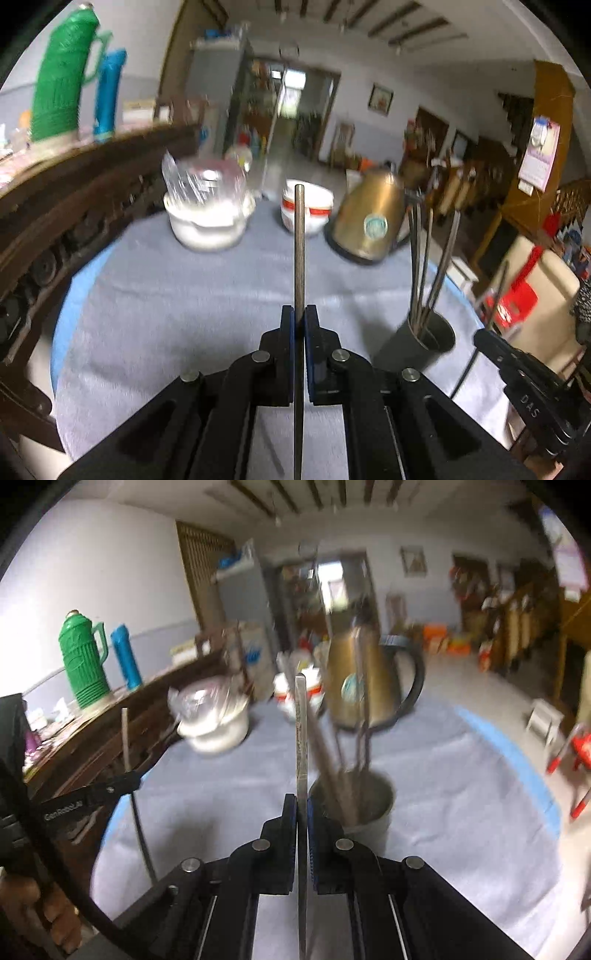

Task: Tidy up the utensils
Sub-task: 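Lift both held chopsticks upright and carry them above the grey cup, then lower both chopsticks into the grey cup and open both grippers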

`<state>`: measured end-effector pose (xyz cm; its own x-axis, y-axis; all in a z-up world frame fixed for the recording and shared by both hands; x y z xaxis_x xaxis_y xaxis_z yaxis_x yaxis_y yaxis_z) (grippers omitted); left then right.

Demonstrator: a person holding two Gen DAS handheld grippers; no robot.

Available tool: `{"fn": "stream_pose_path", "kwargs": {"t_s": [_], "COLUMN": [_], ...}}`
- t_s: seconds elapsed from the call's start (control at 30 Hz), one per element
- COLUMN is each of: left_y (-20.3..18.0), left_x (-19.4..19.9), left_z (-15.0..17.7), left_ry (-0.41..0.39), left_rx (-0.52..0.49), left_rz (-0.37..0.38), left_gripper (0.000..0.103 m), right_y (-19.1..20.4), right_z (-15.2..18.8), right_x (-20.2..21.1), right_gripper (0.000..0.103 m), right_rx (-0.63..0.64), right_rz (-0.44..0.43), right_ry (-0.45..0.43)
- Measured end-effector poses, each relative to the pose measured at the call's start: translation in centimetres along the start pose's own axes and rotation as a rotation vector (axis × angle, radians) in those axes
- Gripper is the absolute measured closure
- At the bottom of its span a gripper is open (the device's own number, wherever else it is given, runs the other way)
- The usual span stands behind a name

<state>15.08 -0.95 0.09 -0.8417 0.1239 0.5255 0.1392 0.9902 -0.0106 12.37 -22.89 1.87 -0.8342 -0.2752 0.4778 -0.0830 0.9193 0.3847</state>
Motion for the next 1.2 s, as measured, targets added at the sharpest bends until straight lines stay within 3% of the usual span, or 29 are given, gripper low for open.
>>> {"fn": "stream_pose_path", "kwargs": {"t_s": [0.3, 0.8, 1.2], "left_y": [0.1, 0.3, 1.0], "left_x": [-0.1, 5.9, 3.8], "left_z": [3.2, 4.7, 3.1], "left_ry": [-0.038, -0.061, 0.034], "left_rx": [-0.035, -0.027, 0.068], "left_rz": [-0.086, -0.059, -0.067], "left_gripper": [0.098, 0.097, 0.098], "right_y": [-0.6, -1.4, -2.0], "right_z": [1.1, 2.7, 0.5], "right_x": [1.8, 6.2, 6.3], "right_gripper": [0.097, 0.097, 0.097], "right_rx": [0.046, 0.034, -0.022], "right_rz": [0.032, 0.024, 0.003], "right_ry": [-0.086, -0.077, -0.105]}}
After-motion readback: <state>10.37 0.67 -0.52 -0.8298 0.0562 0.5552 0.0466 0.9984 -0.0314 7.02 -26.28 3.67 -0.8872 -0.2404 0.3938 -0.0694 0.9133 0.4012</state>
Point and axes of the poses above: each gripper's, at about its wrist camera, not at the fingertips, and x roughly against the way its jaws point, y to its left, z to its underside, the point moved 8 cm from there along -x, roughly the way its jaws point, and after that the axes turned 15 degrees about -x, right-handed, at the moved point
